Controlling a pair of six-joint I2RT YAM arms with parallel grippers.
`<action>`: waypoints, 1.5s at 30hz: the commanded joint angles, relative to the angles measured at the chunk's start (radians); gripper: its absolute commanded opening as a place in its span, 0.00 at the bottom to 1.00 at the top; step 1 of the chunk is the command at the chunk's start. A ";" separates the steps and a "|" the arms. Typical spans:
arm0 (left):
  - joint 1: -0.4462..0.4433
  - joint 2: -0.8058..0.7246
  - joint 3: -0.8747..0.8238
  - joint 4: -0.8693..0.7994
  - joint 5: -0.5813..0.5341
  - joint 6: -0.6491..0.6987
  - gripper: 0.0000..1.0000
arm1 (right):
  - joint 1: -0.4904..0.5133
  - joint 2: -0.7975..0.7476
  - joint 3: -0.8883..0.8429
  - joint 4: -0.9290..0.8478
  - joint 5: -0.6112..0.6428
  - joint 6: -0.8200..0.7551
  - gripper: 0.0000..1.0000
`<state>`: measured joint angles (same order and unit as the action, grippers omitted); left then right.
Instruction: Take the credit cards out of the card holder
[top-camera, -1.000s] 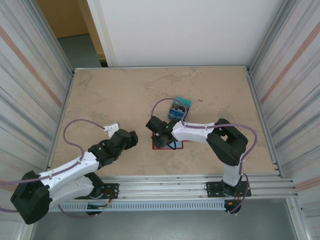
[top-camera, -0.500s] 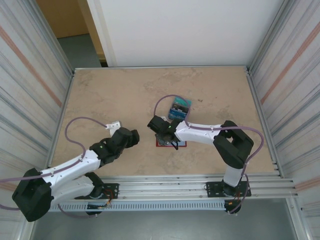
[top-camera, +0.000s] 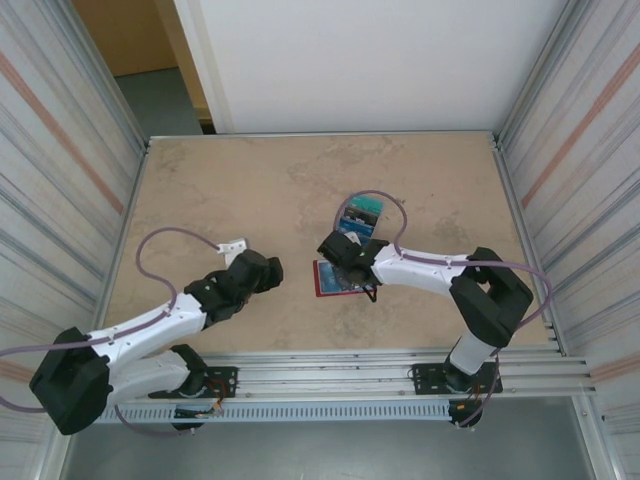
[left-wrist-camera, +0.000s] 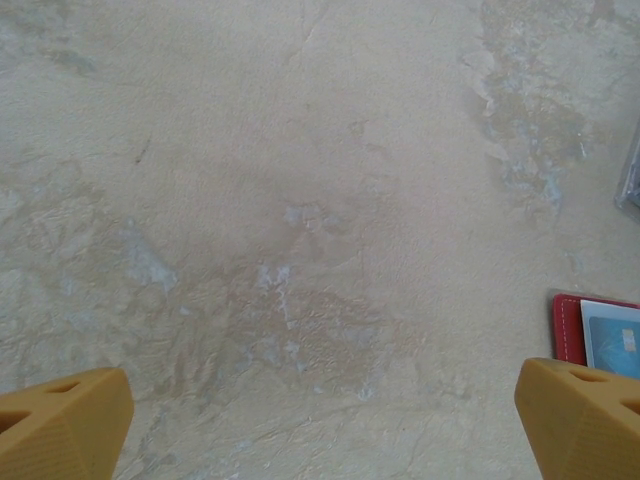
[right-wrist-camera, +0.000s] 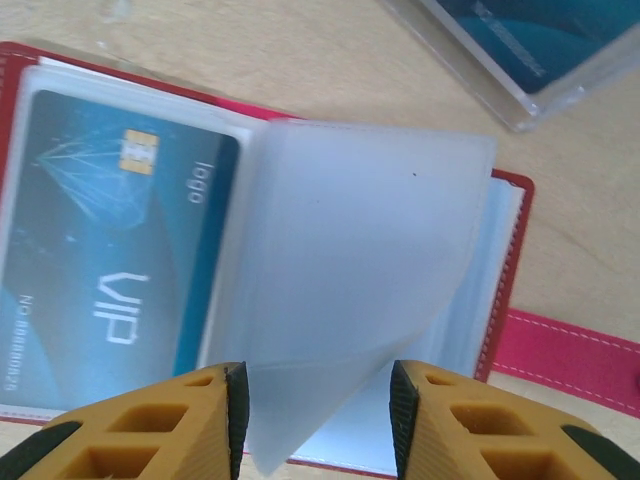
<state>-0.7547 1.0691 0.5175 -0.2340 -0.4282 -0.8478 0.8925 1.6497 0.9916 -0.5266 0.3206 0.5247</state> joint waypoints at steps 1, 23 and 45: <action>-0.019 0.029 0.053 0.004 -0.001 0.033 0.99 | -0.023 -0.051 -0.038 -0.001 -0.007 0.044 0.43; -0.160 0.444 0.329 -0.012 0.038 0.168 0.99 | -0.228 -0.385 -0.220 0.062 -0.202 0.126 0.40; -0.151 0.611 0.380 -0.018 0.081 0.174 0.99 | -0.221 -0.266 -0.179 0.195 -0.465 0.127 0.27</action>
<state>-0.9100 1.6650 0.8753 -0.2413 -0.3576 -0.6899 0.6674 1.3575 0.7853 -0.3424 -0.1127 0.6277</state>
